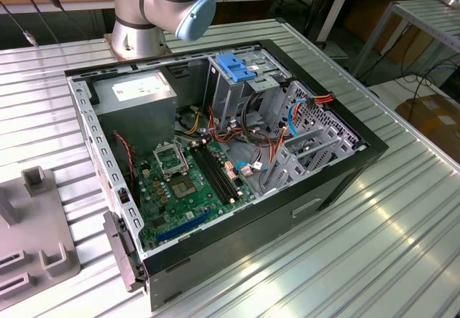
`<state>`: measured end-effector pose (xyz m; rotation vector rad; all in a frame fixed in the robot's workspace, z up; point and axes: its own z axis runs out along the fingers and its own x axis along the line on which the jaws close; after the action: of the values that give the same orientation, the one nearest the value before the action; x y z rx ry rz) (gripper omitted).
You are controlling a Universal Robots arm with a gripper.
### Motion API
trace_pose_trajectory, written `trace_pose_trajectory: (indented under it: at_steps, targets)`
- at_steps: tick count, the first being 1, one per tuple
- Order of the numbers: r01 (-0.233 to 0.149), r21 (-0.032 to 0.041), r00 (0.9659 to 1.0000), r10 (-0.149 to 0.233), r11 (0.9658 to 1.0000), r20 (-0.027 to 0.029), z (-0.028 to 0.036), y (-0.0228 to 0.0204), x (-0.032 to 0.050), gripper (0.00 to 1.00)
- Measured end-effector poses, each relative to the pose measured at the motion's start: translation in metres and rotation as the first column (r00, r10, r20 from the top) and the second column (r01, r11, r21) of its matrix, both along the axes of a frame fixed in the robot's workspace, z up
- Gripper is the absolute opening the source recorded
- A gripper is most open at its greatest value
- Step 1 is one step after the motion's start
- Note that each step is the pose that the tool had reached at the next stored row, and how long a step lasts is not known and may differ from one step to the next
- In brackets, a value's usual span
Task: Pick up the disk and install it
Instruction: 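Pick up the disk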
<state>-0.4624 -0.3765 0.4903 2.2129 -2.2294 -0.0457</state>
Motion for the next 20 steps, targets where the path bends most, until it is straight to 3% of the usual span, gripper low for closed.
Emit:
trace_pose_trajectory:
  at_steps: [20]
  targets:
    - [0.0, 0.0, 1.0, 0.0, 1.0, 0.0001, 0.0296, 0.0, -0.0001, 0.37]
